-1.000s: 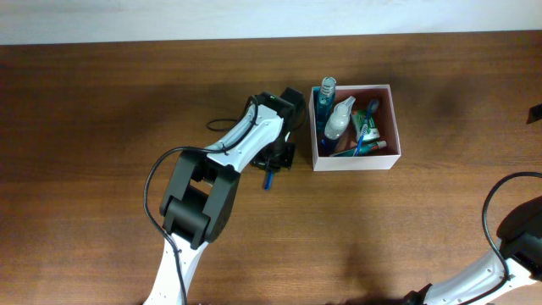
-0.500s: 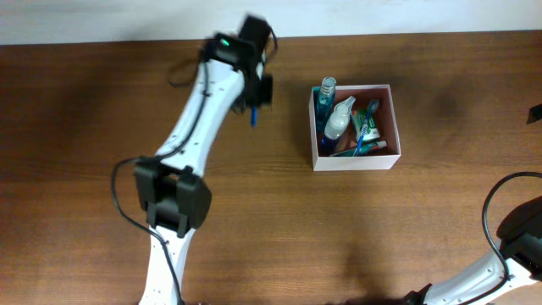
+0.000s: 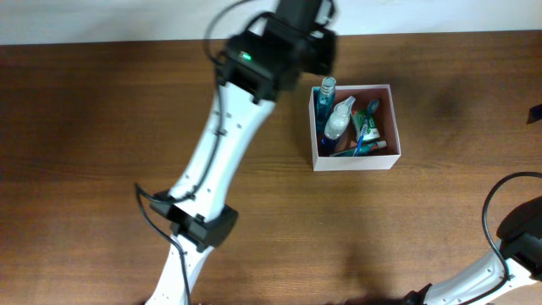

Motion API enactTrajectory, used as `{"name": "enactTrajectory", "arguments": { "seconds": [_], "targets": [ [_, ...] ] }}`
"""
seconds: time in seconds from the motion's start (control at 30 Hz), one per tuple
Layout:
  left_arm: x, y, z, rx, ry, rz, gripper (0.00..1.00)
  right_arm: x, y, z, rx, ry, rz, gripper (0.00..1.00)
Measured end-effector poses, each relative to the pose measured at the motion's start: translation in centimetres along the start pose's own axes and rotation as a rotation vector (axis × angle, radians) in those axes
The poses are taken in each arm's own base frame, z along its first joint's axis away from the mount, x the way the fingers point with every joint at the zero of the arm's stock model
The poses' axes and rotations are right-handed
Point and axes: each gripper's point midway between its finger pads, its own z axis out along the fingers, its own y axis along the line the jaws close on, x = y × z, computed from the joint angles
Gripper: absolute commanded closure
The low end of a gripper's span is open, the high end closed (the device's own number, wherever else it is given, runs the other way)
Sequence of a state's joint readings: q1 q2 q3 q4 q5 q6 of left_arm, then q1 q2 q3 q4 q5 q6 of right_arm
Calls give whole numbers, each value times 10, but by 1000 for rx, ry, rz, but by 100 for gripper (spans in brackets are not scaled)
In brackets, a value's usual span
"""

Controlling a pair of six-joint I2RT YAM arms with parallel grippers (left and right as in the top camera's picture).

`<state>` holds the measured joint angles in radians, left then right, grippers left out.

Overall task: Pack container
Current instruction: 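Lift the razor and carry it over the pink box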

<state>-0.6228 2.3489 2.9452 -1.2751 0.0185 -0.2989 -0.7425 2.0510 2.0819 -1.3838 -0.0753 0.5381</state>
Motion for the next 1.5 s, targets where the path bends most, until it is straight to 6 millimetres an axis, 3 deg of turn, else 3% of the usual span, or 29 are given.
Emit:
{"name": "enactTrajectory", "arguments": {
  "seconds": [0.13, 0.27, 0.47, 0.73, 1.07, 1.33, 1.5],
  "targets": [
    [6, -48, -1, 75, -16, 52, 99, 0, 0, 0, 0, 0, -1, 1],
    [6, -67, -1, 107, -38, 70, 99, 0, 0, 0, 0, 0, 0, 1],
    [17, -64, 18, 93, -1, 71, 99, 0, 0, 0, 0, 0, 0, 1],
    [67, -68, 93, 72, 122, 91, 92, 0, 0, 0, 0, 0, 0, 1],
    [95, -102, 104, 110, 163, 138, 91, 0, 0, 0, 0, 0, 0, 1],
    [133, -93, 145, 78, 250, 144, 88, 0, 0, 0, 0, 0, 0, 1],
    [154, -86, 165, 59, 297, 148, 73, 0, 0, 0, 0, 0, 0, 1]
  ]
}}
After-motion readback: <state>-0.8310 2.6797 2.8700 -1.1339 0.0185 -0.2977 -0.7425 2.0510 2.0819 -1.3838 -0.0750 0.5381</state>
